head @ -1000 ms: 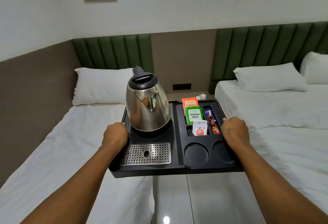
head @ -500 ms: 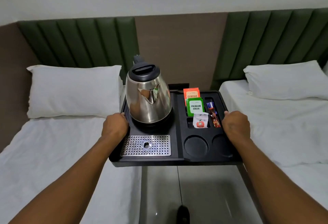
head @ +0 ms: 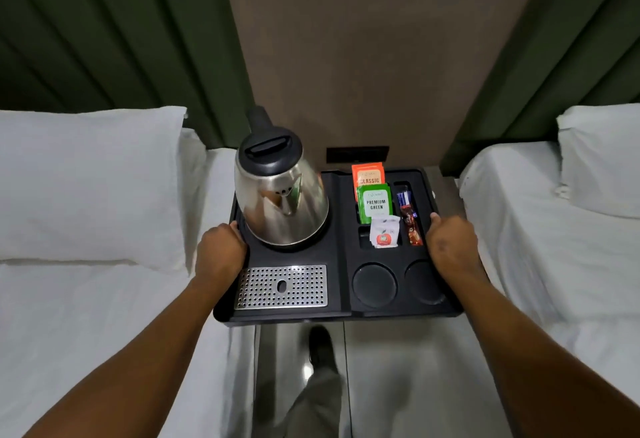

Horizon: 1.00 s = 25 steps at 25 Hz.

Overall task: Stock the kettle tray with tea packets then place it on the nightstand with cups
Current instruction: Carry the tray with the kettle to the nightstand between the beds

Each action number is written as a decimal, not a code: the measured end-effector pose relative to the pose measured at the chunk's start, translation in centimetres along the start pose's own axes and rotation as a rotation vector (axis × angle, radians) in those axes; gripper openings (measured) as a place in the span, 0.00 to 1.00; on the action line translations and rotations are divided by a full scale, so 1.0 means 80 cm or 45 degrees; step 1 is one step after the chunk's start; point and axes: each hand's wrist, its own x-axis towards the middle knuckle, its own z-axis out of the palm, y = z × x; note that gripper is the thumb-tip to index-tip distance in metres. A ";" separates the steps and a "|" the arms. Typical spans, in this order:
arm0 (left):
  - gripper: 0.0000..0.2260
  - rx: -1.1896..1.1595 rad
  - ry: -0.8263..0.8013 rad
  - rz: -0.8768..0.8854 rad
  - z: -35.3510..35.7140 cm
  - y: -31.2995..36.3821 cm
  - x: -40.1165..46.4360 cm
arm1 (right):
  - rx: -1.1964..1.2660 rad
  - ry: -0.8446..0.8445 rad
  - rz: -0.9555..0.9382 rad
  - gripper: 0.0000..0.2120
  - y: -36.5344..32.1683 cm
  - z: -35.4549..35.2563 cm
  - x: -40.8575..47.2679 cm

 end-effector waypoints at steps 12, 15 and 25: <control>0.10 0.247 -0.241 0.091 0.412 -0.023 0.329 | -0.203 -0.270 0.076 0.17 0.101 0.417 0.323; 0.11 0.348 -0.330 0.072 0.476 -0.036 0.361 | -0.208 -0.368 0.050 0.16 0.125 0.476 0.355; 0.11 0.250 -0.170 -0.049 0.578 -0.048 0.389 | -0.284 -0.404 0.068 0.08 0.160 0.544 0.404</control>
